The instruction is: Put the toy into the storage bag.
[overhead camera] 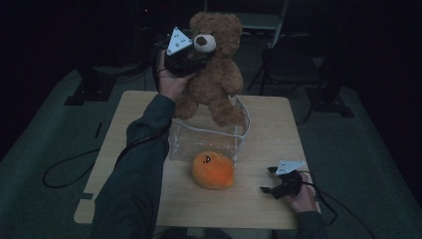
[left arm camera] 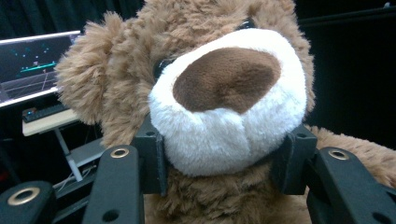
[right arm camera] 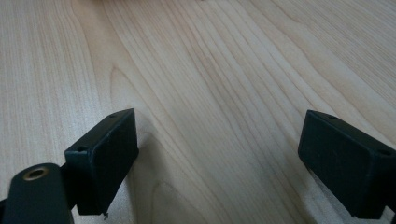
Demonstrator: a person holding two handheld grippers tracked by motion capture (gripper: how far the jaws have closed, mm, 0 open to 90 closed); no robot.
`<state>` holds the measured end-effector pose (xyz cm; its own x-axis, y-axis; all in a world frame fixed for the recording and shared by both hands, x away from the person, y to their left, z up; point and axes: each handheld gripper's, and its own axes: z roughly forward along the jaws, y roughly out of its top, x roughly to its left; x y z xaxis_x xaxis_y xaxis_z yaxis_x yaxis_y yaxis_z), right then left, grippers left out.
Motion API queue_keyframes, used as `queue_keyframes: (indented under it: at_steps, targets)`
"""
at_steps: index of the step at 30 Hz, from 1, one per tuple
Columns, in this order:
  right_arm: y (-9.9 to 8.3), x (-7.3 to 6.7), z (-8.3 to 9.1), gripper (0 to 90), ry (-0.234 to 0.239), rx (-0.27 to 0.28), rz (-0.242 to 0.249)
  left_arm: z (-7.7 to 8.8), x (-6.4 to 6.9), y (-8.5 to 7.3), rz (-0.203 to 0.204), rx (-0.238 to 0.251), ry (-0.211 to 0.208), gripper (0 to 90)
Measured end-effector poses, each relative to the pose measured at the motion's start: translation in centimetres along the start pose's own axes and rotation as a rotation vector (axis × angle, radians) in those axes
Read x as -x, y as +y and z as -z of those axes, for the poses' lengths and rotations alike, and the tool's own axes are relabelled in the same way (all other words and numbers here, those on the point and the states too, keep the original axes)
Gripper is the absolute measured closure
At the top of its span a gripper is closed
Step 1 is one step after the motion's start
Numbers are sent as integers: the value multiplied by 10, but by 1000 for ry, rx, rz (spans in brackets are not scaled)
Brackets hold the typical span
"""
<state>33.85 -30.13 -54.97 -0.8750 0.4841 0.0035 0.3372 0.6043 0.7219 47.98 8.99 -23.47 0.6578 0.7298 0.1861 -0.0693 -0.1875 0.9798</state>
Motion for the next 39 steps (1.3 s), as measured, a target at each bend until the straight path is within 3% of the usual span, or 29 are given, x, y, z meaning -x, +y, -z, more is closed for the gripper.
queue_keyframes:
  at_steps: [25,39]
  targets:
    - [0,0,0,114,1,2,2,-13,12,-26,-35,-61,3,469]
    - [0,0,0,114,1,2,2,-16,26,-33,-61,-75,-34,456]
